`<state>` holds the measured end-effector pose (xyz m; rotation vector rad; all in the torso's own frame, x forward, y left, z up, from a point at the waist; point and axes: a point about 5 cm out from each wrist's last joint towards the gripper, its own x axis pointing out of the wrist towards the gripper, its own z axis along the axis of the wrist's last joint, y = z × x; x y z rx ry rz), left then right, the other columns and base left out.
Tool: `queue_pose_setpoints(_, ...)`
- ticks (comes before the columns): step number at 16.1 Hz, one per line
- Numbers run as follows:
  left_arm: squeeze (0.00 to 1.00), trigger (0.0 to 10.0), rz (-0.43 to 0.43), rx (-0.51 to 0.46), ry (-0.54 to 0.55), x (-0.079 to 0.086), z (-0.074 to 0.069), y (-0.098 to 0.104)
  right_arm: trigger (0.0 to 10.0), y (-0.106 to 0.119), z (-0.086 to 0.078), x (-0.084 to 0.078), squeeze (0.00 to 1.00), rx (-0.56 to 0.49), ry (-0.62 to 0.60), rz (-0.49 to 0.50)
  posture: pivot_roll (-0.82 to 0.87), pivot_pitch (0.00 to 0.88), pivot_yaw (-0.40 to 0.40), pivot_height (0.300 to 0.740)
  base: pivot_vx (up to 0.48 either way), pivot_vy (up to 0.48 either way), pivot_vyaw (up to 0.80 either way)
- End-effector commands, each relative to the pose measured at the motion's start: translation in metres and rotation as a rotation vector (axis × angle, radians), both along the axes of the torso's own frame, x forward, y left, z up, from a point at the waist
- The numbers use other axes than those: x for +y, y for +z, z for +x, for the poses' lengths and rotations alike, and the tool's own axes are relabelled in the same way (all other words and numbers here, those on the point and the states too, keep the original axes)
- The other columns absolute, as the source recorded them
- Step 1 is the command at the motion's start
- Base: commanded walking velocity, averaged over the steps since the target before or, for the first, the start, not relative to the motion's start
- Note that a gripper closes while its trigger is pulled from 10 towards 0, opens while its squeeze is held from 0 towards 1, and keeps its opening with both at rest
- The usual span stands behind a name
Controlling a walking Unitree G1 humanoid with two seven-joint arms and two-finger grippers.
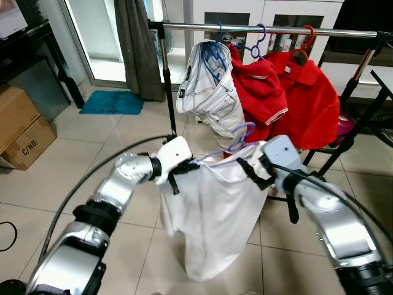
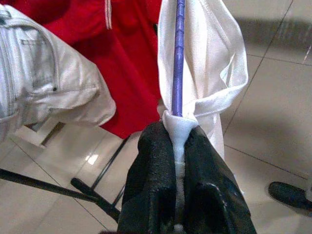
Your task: Hang hanger
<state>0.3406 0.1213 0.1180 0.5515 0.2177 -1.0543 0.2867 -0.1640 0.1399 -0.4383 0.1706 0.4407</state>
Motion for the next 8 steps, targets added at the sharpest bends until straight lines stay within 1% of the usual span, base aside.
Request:
queue_pose_setpoints(1, 0.0, 0.0, -0.005, -0.034, -0.024, 0.005, 0.003, 0.011, 10.0, 0.004, 0.0, -0.011, 0.0, -0.004, 0.002, 0.009, -0.23, 0.0, 0.063, 0.74, 0.0, 0.0, 0.0)
queue_pose_setpoints(2, 0.0, 0.0, 0.015, -0.03, -0.085, 0.009, 0.0, 0.011, 10.0, 0.012, 0.001, -0.018, 0.0, -0.018, 0.041, 0.036, -0.23, 0.0, 0.064, 0.74, 0.0, 0.0, 0.0)
queue_pose_setpoints(3, 0.0, 0.0, 0.011, -0.024, -0.108, 0.009, -0.001, 0.012, 10.0, 0.014, 0.002, -0.02, 0.0, -0.028, 0.05, 0.038, -0.23, 0.0, 0.066, 0.74, 0.0, 0.0, 0.0)
queue_pose_setpoints(4, 0.0, 0.0, -0.004, 0.004, -0.192, 0.011, -0.006, 0.015, 10.0, 0.025, 0.006, -0.026, 0.0, -0.042, 0.092, 0.074, -0.23, 0.0, 0.067, 0.74, 0.0, 0.0, 0.0)
queue_pose_setpoints(5, 0.0, 0.0, -0.007, 0.014, -0.22, 0.012, -0.008, 0.015, 10.0, 0.028, 0.007, -0.029, 0.0, -0.047, 0.107, 0.084, -0.23, 0.0, 0.066, 0.74, 0.0, 0.0, 0.0)
queue_pose_setpoints(6, 0.0, 0.0, -0.01, 0.029, -0.27, 0.016, -0.011, 0.017, 10.0, 0.035, 0.004, -0.03, 0.0, -0.031, 0.219, 0.118, -0.23, 0.0, 0.062, 0.74, 0.0, 0.0, 0.0)
queue_pose_setpoints(7, 0.0, 0.0, -0.022, 0.038, -0.305, 0.019, -0.014, 0.019, 10.0, 0.035, -0.001, -0.029, 0.0, 0.002, 0.345, 0.117, -0.23, 0.0, 0.06, 0.74, 0.0, 0.0, 0.0)
queue_pose_setpoints(8, 0.0, 0.0, -0.028, 0.04, -0.316, 0.02, -0.014, 0.02, 10.0, 0.035, -0.003, -0.029, 0.0, 0.016, 0.384, 0.109, -0.23, 0.0, 0.058, 0.74, 0.0, 0.0, 0.0)
